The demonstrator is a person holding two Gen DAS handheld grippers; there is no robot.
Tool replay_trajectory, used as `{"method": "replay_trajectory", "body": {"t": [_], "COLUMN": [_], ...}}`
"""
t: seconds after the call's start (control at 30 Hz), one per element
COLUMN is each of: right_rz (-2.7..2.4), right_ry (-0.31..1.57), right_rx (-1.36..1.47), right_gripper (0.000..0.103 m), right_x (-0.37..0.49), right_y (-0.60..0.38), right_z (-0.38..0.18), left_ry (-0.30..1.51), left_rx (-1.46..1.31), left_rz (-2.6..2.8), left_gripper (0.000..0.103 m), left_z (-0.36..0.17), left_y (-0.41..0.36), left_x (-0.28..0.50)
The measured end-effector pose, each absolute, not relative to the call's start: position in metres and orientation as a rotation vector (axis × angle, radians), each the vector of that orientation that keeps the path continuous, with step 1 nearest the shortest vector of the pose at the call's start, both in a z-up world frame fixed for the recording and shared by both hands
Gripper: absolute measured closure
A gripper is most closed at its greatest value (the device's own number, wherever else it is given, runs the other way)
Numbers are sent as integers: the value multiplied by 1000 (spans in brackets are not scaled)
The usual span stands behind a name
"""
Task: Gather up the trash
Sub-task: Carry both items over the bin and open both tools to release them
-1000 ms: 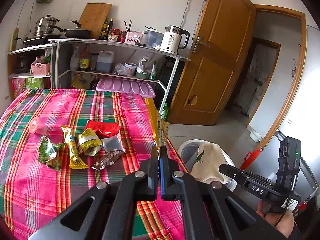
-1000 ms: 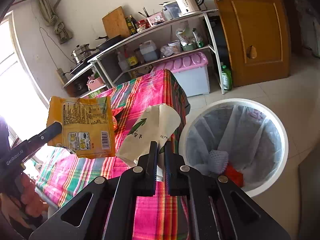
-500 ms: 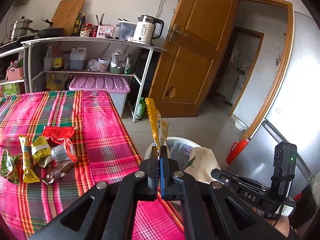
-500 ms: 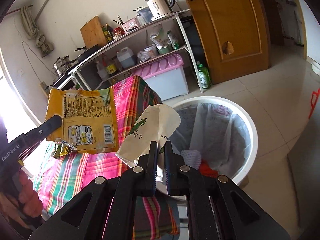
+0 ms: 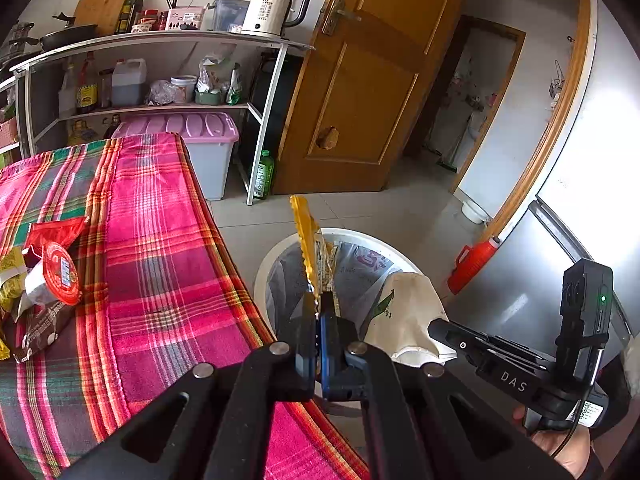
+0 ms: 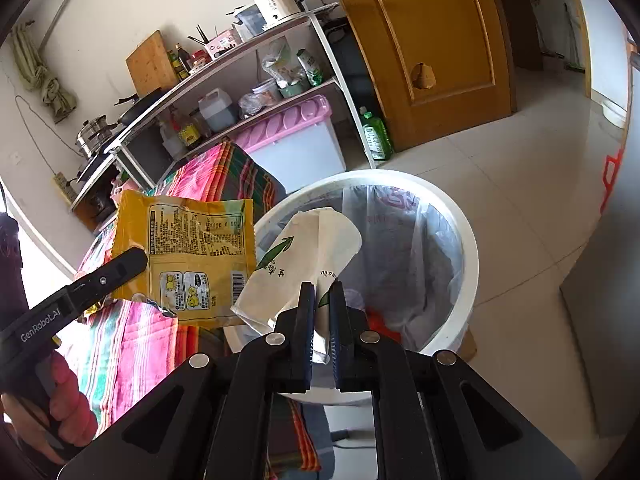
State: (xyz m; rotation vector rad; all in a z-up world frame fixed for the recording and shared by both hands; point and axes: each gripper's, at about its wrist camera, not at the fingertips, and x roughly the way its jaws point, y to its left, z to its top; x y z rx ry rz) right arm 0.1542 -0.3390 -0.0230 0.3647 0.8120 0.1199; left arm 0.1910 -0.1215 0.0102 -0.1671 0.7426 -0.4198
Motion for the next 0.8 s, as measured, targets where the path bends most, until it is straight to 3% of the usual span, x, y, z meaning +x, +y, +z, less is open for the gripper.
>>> {"method": "replay_trajectory", "body": {"t": [0.33, 0.5, 0.8], "right_rz": [96, 93, 97], "right_ry": [854, 859, 810], "right_rx": [386, 382, 332], "right_gripper": [94, 89, 81], "right_x": [163, 166, 157], "right_y": [-347, -346, -339], "right_z": [-38, -41, -26], "left_ry": [799, 806, 773], "left_rx": [-170, -182, -180], "left_rz": [-422, -416, -404], "left_gripper": [98, 83, 83], "left_z": [-5, -8, 0], "left_y": [-131, -129, -120], "left_x": [200, 202, 192]}}
